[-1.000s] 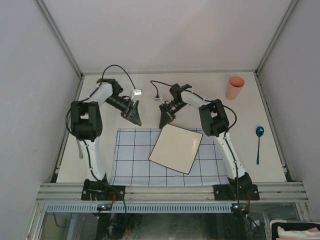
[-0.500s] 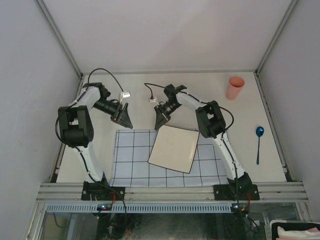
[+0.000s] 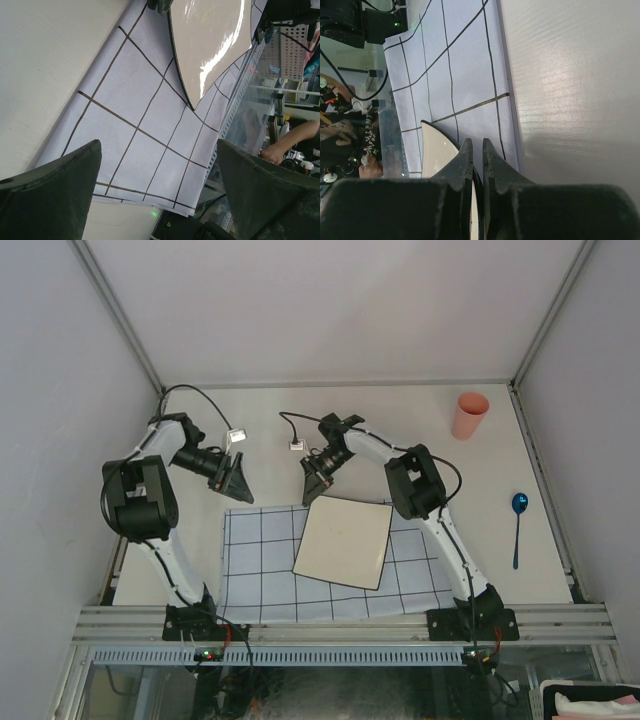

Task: Set the dinner table for one person
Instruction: Adjust the plate on the napkin.

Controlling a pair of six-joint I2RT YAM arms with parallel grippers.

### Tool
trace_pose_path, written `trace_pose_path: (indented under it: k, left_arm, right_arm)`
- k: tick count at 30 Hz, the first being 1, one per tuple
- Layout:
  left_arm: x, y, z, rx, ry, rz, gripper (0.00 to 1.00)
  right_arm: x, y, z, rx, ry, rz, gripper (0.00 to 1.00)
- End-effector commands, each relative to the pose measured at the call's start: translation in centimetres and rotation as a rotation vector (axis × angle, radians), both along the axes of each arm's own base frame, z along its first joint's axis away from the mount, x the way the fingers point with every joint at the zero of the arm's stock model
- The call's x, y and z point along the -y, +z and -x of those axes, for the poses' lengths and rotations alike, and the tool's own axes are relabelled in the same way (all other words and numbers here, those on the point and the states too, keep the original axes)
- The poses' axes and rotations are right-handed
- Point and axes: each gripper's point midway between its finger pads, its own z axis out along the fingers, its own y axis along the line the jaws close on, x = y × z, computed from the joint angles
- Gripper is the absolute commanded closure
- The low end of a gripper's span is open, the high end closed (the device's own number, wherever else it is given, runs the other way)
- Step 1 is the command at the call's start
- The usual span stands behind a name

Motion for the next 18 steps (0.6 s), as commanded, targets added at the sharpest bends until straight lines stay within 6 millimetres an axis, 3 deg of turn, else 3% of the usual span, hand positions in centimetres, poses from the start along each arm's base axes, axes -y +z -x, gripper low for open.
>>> trace_pose_path:
  k: [1,18]
  left_arm:
    - [-0.4,0.7,0.5,0.064,-0.01,0.001,0.0]
    - [-0.7,-0.8,1.3,0.038,0.007,-0.005,0.0]
  right_arm:
    - [-1.8,-0.3,0.1,0.094,0.049,-0.041,1.0]
    - [-2.7,-1.7,3.1,0.049,0.125,-0.05,1.0]
